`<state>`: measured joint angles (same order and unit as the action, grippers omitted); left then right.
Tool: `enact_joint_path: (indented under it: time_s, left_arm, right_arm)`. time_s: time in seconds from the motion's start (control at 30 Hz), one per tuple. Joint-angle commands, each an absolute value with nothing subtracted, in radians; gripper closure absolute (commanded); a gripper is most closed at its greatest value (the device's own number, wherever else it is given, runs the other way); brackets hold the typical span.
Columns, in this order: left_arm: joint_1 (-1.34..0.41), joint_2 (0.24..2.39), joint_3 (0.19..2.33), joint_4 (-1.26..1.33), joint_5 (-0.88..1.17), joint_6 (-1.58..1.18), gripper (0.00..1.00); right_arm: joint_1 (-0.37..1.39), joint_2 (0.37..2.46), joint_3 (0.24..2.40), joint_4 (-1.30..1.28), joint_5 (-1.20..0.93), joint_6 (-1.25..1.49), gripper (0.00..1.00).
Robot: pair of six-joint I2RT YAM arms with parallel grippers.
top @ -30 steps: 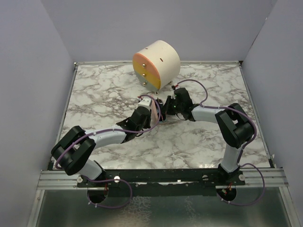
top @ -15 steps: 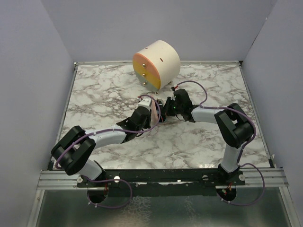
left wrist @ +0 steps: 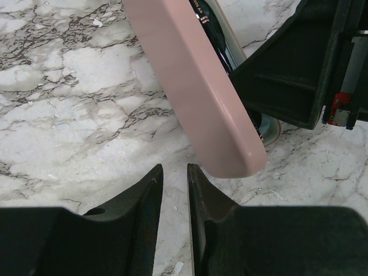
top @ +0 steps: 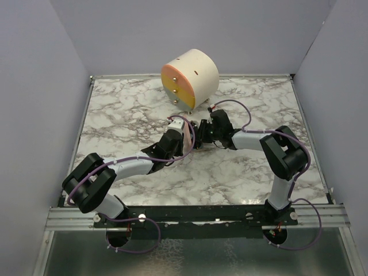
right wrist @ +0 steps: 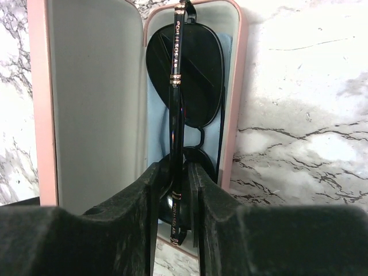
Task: Organize the sunglasses
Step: Place the sunglasses in the sunglasses case, then close the sunglasses case at the center of the board.
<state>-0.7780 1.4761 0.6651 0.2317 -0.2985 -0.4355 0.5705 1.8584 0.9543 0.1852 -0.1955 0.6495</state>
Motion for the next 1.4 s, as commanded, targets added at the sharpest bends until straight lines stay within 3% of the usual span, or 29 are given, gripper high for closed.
enact_joint_path:
  time_s: [0.0,0.43,0.63,0.8,1.37]
  left_arm:
    - [-0.774,1.476,0.670,0.253,-0.281,-0.439,0.74]
    - [-0.775,1.446,0.663,0.243,-0.318,-0.431,0.74]
    - [-0.774,1.437,0.676,0.215,-0.363,-0.431,0.74]
    - [-0.775,1.432,0.699,0.169,-0.402,-0.427,0.74]
    - [-0.774,1.513,0.835,0.138,-0.406,-0.405,0.75]
  right_arm:
    - [0.580,1.813,0.936,0.197,-0.176,0.634,0.73]
    - [0.579,1.662,0.877,0.169,-0.087,0.614,0.73]
    - [0.577,1.628,0.818,0.211,0.004,0.606,0.86]
    - [0.542,1.674,0.784,0.292,-0.028,0.636,0.99]
    - [0.451,1.897,0.887,0.384,-0.125,0.617,0.99]
